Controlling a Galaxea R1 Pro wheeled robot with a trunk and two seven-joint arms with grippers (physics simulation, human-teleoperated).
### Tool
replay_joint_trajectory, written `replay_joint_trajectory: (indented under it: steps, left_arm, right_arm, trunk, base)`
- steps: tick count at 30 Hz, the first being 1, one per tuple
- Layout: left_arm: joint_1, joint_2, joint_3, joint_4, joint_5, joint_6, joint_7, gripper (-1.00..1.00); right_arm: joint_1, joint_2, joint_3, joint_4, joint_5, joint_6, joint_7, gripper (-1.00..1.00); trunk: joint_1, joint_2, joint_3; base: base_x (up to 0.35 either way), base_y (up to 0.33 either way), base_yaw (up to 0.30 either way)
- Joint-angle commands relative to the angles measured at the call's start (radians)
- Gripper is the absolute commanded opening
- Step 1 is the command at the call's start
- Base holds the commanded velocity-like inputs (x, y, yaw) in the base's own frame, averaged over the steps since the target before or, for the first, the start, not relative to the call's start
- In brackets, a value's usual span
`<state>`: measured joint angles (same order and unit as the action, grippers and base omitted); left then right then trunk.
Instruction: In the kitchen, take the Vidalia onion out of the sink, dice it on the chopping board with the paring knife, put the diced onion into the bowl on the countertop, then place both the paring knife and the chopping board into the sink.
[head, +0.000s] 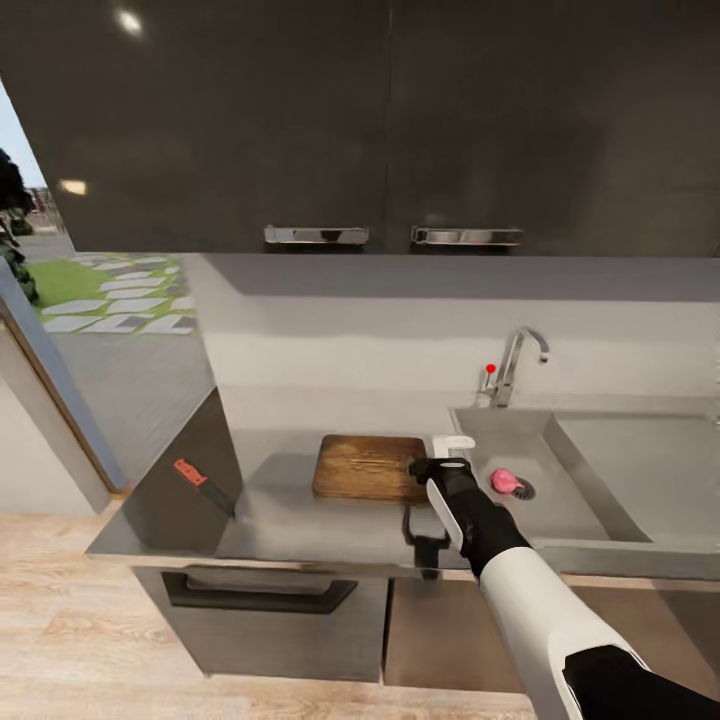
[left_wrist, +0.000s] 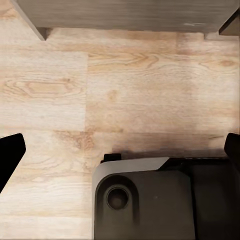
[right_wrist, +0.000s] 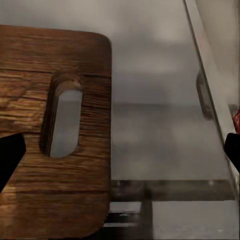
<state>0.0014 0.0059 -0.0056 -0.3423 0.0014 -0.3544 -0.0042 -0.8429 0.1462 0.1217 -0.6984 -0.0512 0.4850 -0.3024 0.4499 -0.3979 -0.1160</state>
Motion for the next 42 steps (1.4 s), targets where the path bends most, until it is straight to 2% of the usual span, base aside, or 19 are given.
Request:
replay_joint_trajectory:
  steps: [1, 9, 42]
  left_arm:
    - [0.000, 0.000, -0.001, -0.001, 0.000, -0.001, 0.000, 1.00]
    - [0.000, 0.000, -0.001, -0.001, 0.000, -0.001, 0.000, 1.00]
    - [0.000, 0.000, -0.001, -0.001, 0.000, -0.002, 0.000, 1.00]
  right_arm:
    - [-0.001, 0.000, 0.004, -0.001, -0.006, 0.005, -0.007, 1.00]
    - [-0.001, 0.000, 0.004, -0.001, -0.006, 0.005, -0.007, 1.00]
    - [-0.001, 0.002, 0.004, 0.005, -0.006, -0.004, -0.002, 1.00]
  trunk:
    - [0.000, -0.002, 0.000]
    - [0.000, -0.002, 0.007]
    - [0.000, -0.002, 0.008]
  base:
    - [-0.328, 0.000, 0.000]
    - [-0.332, 0.000, 0.000]
    - [-0.331, 0.000, 0.000]
